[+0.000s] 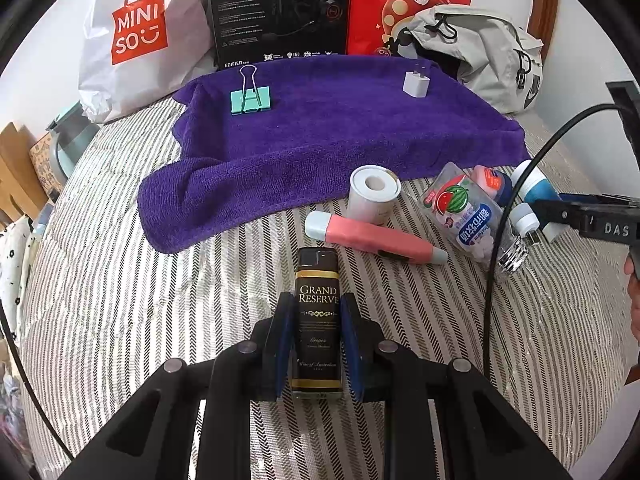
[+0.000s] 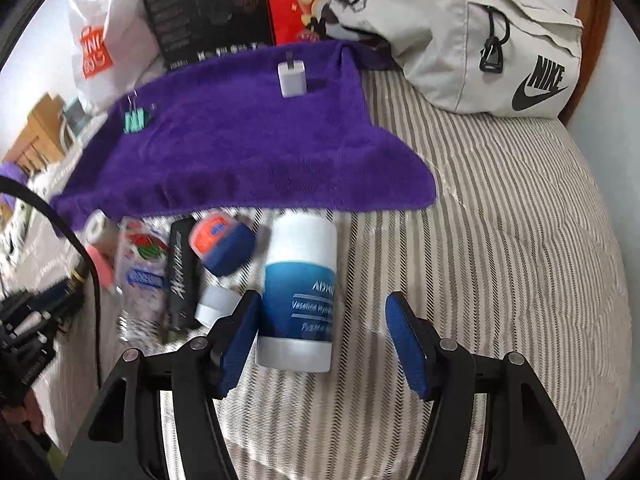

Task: Organize rigid objects
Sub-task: 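Grasp the Grand Reserve bottle with the left gripper while the right gripper grasps the ADMD balm tube, then carry the bottle and balm tube onto the towel and release them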

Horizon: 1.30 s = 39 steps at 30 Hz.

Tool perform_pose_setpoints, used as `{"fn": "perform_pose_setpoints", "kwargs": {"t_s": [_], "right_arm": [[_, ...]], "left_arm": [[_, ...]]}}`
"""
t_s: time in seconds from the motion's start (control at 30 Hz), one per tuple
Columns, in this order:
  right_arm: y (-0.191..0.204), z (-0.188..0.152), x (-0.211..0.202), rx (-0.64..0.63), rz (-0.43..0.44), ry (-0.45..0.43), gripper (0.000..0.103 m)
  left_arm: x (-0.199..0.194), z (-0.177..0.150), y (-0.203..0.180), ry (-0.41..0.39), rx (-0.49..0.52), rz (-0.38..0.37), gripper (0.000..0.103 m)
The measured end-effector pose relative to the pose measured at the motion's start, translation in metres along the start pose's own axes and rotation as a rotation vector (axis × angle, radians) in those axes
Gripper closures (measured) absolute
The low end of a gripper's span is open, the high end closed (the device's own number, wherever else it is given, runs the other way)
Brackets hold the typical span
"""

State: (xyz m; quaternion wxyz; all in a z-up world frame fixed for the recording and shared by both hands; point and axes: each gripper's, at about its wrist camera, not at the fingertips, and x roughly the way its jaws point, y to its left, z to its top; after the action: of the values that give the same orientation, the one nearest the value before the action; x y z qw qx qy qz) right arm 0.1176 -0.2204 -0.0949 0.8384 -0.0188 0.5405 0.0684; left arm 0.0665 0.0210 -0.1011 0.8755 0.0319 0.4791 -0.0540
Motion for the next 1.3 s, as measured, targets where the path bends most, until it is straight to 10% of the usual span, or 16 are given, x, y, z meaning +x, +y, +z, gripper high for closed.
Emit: {"fn": "perform_pose_setpoints", "kwargs": {"t_s": [0.33,0.43,1.3], "right_arm": [[0.001,-0.001,0.012,-0.02,-0.029,-0.055,0.043],[0.001,-0.001,0.009,-0.029,-0.012,-0.061,0.067],[-0.001,0.006,-0.031,-0.029,0.192,-0.044,0.067]], "left_arm": [[0.002,0.0,-0.003,-0.017,0.0,0.026,0.08],[0.002,0.001,-0.002,-0.012,-0.002,0.019,0.08],[-0.031,0.02,0.034,-0.039,-0.096,-0.084,0.081]]}}
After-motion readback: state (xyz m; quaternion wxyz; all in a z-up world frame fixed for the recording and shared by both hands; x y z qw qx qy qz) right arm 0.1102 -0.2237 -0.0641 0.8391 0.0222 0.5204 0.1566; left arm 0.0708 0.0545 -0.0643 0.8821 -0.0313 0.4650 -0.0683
